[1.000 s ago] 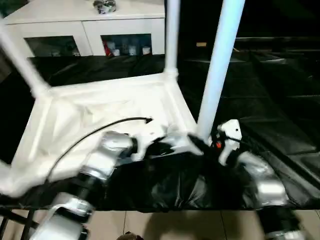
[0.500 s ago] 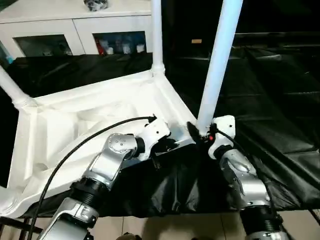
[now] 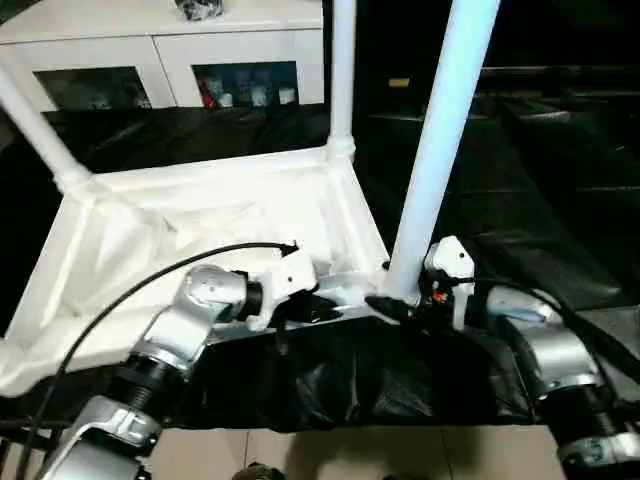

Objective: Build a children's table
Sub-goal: Rotate leg to tighten

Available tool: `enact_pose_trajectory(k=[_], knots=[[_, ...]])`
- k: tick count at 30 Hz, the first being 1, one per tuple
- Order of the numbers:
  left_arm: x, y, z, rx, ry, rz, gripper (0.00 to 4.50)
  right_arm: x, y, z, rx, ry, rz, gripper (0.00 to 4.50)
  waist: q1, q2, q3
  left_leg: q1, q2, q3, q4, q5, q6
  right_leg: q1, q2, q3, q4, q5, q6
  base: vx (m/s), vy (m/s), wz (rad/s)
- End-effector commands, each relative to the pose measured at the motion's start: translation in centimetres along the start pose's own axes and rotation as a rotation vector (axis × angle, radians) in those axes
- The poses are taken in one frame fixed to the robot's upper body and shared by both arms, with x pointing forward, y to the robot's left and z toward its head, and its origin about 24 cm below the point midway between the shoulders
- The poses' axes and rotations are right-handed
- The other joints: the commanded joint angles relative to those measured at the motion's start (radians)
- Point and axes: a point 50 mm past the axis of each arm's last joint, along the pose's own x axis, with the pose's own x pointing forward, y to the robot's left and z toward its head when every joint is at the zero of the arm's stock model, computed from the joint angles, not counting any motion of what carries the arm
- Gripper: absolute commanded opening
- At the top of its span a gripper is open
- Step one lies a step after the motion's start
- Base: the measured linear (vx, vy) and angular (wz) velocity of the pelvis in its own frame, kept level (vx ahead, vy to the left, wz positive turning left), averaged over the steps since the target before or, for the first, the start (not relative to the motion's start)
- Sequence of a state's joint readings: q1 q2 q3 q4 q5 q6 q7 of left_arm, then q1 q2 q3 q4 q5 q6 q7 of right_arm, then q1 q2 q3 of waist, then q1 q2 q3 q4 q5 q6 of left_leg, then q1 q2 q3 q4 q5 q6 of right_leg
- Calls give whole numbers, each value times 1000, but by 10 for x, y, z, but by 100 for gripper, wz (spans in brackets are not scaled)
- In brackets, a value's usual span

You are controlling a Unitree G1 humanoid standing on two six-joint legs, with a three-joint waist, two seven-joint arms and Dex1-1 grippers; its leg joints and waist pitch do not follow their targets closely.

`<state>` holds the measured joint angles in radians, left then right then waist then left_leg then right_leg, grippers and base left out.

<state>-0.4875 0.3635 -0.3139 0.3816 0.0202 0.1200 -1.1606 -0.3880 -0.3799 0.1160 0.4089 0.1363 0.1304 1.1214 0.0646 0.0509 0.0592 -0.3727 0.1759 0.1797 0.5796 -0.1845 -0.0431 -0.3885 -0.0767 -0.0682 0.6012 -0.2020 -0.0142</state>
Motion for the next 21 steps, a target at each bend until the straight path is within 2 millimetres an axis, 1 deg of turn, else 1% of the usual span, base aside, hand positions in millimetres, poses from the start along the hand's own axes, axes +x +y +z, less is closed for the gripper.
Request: enact_pose_trajectory(k=[1, 2, 3, 4, 5, 6, 7, 8, 10, 11, 13, 14, 15, 16, 17, 19, 20, 21], knots=[[-6, 1, -3, 20, 24, -17, 0, 7, 8, 0, 12, 14, 146, 366, 6, -18, -55, 7, 60, -17, -61, -166, 110, 43, -76, 47, -66, -156, -258, 0, 0, 0], [-10, 1, -5, 27, 35, -27, 0, 7, 10, 0, 5, 33, 195, 341, 6, -24, -55, 8, 62, -17, -63, -166, 106, 43, -76, 48, -66, -160, -255, 0, 0, 0], [-10, 1, -5, 27, 35, -27, 0, 7, 10, 0, 5, 33, 196, 341, 6, -22, -55, 9, 62, -17, -63, -163, 105, 42, -76, 48, -64, -155, -258, 0, 0, 0], [-13, 1, -7, 29, 44, -32, 0, 9, 9, -1, 3, 49, 224, 332, 6, -27, -54, 7, 62, -17, -62, -154, 105, 42, -77, 48, -63, -142, -261, 0, 0, 0], [-13, 1, -7, 28, 45, -33, 0, 10, 9, 0, 3, 48, 230, 332, 7, -24, -54, 7, 62, -17, -63, -148, 104, 42, -77, 48, -62, -135, -264, 0, 0, 0], [-14, 1, -7, 28, 46, -34, 0, 11, 9, 0, 3, 48, 236, 314, 6, -27, -54, 7, 62, -17, -62, -147, 104, 41, -77, 49, -61, -132, -266, 0, 0, 0], [-15, 1, -7, 29, 47, -37, 0, 12, 9, 1, 4, 45, 248, 299, 8, -27, -54, 8, 62, -17, -62, -143, 104, 41, -78, 49, -59, -123, -270, 0, 0, 0], [-16, 1, -7, 30, 49, -43, 0, 14, 9, 3, 5, 39, 265, 299, 10, -27, -53, 8, 62, -17, -62, -138, 106, 41, -78, 49, -58, -112, -275, 0, 0, 0], [-16, 0, -6, 30, 49, -51, 0, 15, 10, 4, 8, 35, 285, 282, 12, -27, -53, 10, 64, -17, -62, -136, 104, 40, -77, 48, -57, -102, -279, 0, 0, 0], [-16, 0, -6, 30, 49, -51, 0, 15, 10, 4, 9, 35, 287, 273, 14, -29, -52, 9, 63, -16, -62, -133, 104, 42, -78, 49, -56, -92, -281, 0, 0, 0], [-17, 1, -6, 32, 51, -65, 0, 16, 12, 4, 10, 34, 314, 263, 17, -29, -51, 9, 62, -16, -61, -128, 108, 41, -78, 49, -55, -82, -284, 0, 0, 0], [-17, 1, -6, 32, 52, -66, 0, 16, 13, 2, 9, 40, 326, 263, 19, -19, -50, 8, 62, -18, -61, -129, 106, 42, -79, 49, -54, -82, -284, 0, 0, 0], [-17, 2, -6, 34, 55, -67, 0, 16, 14, 1, 9, 41, 331, 260, 18, -23, -50, 9, 62, -16, -61, -132, 106, 41, -78, 49, -57, -82, -283, 0, 0, 0], [-17, 2, -6, 36, 58, -67, 0, 16, 16, -1, 10, 44, 338, 260, 22, -8, -51, 10, 62, -19, -60, -135, 102, 42, -79, 49, -54, -76, -287, 0, 0, 0], [-16, 3, -7, 32, 57, -56, 0, 16, 18, -3, 21, 38, 332, 259, 22, -11, -51, 11, 62, -17, -61, -148, 97, 42, -78, 49, -57, -77, -287, 0, 0, 0], [-13, 5, -7, 28, 56, -33, 0, 15, 22, -6, 42, 7, 294, 259, 26, -1, -51, 13, 63, -19, -62, -158, 88, 42, -77, 49, -56, -67, -289, 0, 0, 0], [-12, 5, -6, 29, 57, -27, 0, 15, 22, -7, 46, -4, 280, 259, 26, -8, -51, 13, 62, -19, -62, -165, 86, 44, -77, 50, -58, -63, -287, 0, 0, 0], [-8, 7, -6, 25, 56, -4, 0, 17, 24, -8, 54, -31, 234, 258, 26, -8, -50, 12, 63, -19, -64, -170, 85, 45, -76, 50, -59, -68, -287, 0, 0, 0]])
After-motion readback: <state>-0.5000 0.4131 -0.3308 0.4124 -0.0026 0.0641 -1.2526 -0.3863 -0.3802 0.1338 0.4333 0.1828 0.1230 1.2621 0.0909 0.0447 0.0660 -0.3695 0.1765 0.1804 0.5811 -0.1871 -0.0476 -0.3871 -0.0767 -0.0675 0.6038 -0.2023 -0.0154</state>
